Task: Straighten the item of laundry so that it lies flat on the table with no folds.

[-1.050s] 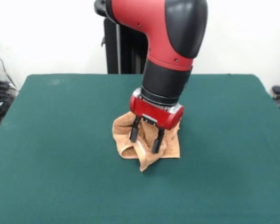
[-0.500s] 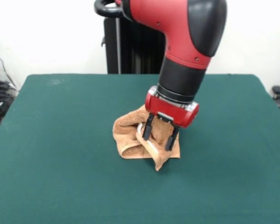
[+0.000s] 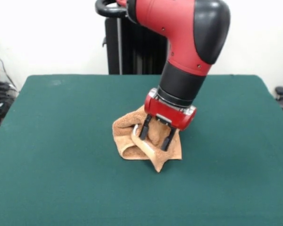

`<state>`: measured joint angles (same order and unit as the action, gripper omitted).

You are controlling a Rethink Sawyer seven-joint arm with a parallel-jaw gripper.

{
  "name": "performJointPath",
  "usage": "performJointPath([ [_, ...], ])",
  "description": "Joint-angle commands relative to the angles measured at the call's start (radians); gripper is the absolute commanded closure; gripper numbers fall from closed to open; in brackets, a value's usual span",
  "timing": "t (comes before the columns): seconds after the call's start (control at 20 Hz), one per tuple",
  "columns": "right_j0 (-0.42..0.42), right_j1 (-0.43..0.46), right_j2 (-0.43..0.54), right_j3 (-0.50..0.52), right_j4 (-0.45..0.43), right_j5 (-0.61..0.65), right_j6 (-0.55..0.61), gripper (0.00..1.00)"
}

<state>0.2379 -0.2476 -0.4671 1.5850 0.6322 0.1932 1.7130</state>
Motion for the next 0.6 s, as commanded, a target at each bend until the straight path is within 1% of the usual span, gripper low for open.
performJointPath([
  [0.05, 0.007, 0.094, 0.067, -0.003, 0.042, 0.042, 0.284, 0.0],
  [0.2, -0.029, 0.087, 0.12, 0.003, 0.037, -0.011, 0.265, 0.0],
  [0.25, -0.056, 0.07, 0.161, 0.017, 0.031, -0.037, 0.254, 0.0],
  [0.35, -0.086, 0.054, 0.202, 0.032, 0.018, -0.069, 0.244, 0.0],
  [0.4, -0.101, 0.046, 0.222, 0.04, 0.01, -0.093, 0.241, 1.0],
  [0.5, -0.129, 0.028, 0.265, 0.066, -0.005, -0.142, 0.247, 1.0],
  [0.6, -0.145, 0.017, 0.291, 0.084, -0.009, -0.166, 0.259, 1.0],
])
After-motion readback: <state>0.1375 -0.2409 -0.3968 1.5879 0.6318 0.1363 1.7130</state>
